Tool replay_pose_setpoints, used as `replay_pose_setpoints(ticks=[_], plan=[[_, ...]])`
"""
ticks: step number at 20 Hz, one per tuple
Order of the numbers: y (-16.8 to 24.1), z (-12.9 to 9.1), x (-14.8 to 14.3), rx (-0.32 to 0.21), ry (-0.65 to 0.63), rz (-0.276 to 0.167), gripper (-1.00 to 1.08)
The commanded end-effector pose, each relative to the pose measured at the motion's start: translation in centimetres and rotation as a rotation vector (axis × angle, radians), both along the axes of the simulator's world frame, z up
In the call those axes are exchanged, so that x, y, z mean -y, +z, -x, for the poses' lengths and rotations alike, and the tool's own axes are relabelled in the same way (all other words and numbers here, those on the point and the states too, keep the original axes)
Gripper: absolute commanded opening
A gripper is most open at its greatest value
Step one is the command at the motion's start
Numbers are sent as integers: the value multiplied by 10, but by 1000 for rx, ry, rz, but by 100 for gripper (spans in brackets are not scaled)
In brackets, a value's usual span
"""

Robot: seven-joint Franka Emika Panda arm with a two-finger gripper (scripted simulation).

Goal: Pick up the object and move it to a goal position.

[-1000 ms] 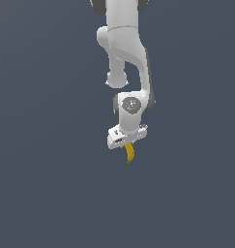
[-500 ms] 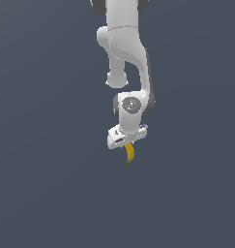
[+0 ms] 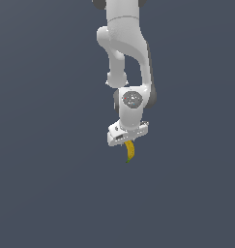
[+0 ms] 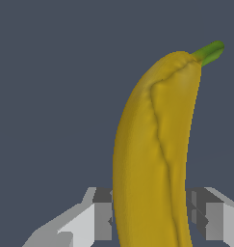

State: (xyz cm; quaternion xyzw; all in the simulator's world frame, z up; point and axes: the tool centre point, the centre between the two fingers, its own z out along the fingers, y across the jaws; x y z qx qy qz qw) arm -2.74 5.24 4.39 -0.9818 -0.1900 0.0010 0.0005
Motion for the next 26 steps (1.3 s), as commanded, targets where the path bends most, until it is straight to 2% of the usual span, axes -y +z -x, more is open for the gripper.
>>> replay_pose_setpoints(ticks=[1, 8, 26], plan=[[16, 0, -1, 3, 0, 0, -100], [79, 2, -5, 3, 0, 1, -100], [282, 4, -17, 2, -1, 0, -100]])
